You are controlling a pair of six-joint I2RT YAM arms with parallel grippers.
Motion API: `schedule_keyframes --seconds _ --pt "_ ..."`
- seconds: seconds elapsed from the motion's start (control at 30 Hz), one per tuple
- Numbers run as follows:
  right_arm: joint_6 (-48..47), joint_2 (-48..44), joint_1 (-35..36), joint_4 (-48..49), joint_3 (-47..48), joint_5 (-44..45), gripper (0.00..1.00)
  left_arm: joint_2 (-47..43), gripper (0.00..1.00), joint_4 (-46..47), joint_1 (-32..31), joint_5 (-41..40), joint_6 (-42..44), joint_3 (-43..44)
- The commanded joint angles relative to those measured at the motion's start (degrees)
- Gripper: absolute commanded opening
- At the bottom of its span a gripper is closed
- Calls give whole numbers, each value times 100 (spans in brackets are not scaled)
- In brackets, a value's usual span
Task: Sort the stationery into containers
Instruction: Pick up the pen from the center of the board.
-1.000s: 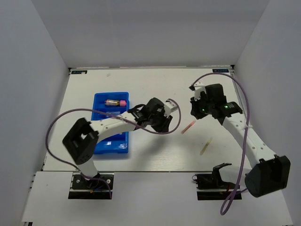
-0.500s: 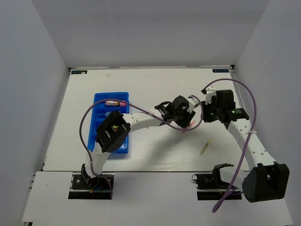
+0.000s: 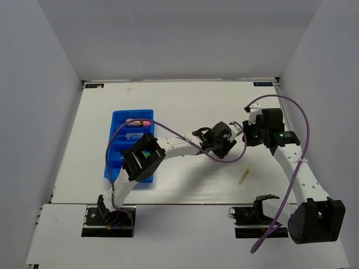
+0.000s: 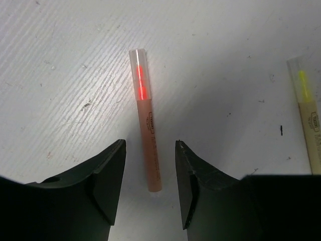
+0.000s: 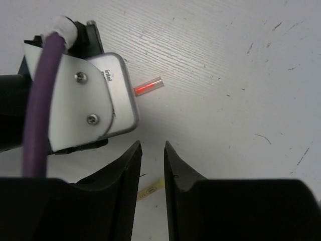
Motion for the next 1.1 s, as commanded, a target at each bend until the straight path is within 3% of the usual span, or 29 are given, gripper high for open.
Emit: schedule_keyframes --seconds 0.0,0.27,0.37,0.5,0.6,0.63,0.7,0.77,0.8,0.83,0.87,1.07 --pt "-31 -159 -45 155 15 -161 28 59 55 47 -76 -223 64 139" --pt "-40 -159 -116 102 15 -249 28 183 53 38 -173 -530 222 -54" --pt "-31 -168 -151 102 24 -284 28 209 45 -23 -182 -592 231 -168" --pt "-13 -177 -213 76 24 -363 28 218 26 -286 -156 -636 240 -265" --pt "4 -194 -239 58 24 -416 28 139 13 -252 -138 -627 196 -737" --pt "13 -212 -256 58 33 -442 28 95 4 -217 -121 -644 187 -827" --pt "4 -203 -283 41 24 -495 30 -89 1 -164 -85 -627 126 -1194" --pt "22 -221 -309 32 24 -530 40 -370 1 -68 -50 -636 64 -1389" --pt "-31 -203 -309 23 41 -600 50 -467 1 -50 -41 -627 56 -1660" --pt "-57 -186 -327 -3 33 -670 68 -903 1 -32 2 -627 73 -1750" --pt "-75 -185 -327 -29 41 -706 73 -1064 1 -41 11 -601 125 -1898" --pt "-75 -159 -344 -56 50 -821 75 -2785 1 -506 47 -460 485 -2295"
